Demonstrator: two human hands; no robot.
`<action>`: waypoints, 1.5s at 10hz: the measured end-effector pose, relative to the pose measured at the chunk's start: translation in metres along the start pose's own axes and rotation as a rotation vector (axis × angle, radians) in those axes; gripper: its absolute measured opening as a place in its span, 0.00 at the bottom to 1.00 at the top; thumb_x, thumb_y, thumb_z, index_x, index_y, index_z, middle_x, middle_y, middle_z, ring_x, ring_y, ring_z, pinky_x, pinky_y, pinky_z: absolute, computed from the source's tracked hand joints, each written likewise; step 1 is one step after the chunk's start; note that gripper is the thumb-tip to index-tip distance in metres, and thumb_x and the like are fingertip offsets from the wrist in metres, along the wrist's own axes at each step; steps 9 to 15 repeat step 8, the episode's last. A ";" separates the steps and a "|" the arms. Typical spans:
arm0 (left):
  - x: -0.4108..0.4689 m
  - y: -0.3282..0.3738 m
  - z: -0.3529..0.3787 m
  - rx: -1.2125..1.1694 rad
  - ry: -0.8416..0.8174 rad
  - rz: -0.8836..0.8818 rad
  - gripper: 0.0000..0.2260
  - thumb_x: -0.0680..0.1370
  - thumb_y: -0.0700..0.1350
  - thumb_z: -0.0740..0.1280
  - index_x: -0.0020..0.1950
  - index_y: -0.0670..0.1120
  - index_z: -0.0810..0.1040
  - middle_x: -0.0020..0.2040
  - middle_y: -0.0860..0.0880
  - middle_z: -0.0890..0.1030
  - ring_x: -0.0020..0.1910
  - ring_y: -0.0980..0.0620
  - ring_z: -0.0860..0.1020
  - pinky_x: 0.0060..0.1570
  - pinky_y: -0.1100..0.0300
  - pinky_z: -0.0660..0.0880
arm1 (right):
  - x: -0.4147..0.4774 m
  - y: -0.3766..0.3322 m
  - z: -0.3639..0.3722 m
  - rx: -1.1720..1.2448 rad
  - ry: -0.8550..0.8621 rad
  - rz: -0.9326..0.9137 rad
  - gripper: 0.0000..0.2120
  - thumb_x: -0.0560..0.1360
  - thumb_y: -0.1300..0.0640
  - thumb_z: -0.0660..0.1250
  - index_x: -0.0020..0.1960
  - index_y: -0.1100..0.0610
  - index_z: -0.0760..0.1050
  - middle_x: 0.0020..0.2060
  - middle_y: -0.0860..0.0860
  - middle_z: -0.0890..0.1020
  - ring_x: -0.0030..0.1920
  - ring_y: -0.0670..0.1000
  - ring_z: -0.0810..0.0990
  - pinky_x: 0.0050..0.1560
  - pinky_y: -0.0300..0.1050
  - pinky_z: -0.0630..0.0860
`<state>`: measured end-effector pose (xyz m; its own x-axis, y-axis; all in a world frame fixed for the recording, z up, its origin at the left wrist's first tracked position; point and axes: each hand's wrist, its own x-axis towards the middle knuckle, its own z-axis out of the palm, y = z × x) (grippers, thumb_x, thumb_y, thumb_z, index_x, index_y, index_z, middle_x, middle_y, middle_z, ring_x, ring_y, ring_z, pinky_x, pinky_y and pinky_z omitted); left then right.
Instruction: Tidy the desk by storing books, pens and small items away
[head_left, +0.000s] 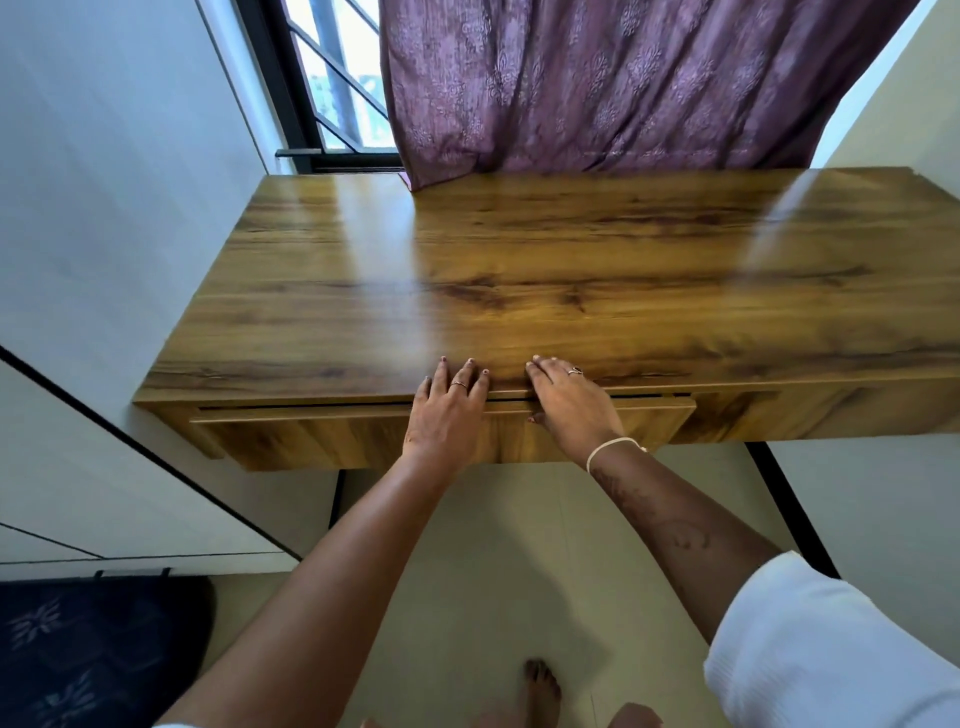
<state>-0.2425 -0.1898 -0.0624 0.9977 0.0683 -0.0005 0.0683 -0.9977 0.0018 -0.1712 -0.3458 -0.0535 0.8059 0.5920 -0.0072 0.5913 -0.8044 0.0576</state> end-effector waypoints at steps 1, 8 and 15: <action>0.007 -0.002 0.002 0.025 0.068 -0.004 0.23 0.79 0.39 0.62 0.74 0.49 0.64 0.76 0.44 0.65 0.75 0.38 0.61 0.71 0.43 0.64 | 0.010 0.000 0.005 -0.022 0.052 0.004 0.26 0.75 0.61 0.67 0.71 0.57 0.65 0.69 0.54 0.70 0.68 0.55 0.69 0.64 0.48 0.73; 0.019 0.018 -0.025 0.064 -0.026 -0.079 0.27 0.77 0.65 0.58 0.70 0.50 0.68 0.76 0.44 0.62 0.74 0.43 0.63 0.70 0.31 0.48 | 0.006 0.024 -0.034 0.280 0.045 0.144 0.25 0.73 0.40 0.67 0.67 0.49 0.72 0.65 0.47 0.75 0.66 0.51 0.71 0.62 0.50 0.74; 0.019 0.018 -0.025 0.064 -0.026 -0.079 0.27 0.77 0.65 0.58 0.70 0.50 0.68 0.76 0.44 0.62 0.74 0.43 0.63 0.70 0.31 0.48 | 0.006 0.024 -0.034 0.280 0.045 0.144 0.25 0.73 0.40 0.67 0.67 0.49 0.72 0.65 0.47 0.75 0.66 0.51 0.71 0.62 0.50 0.74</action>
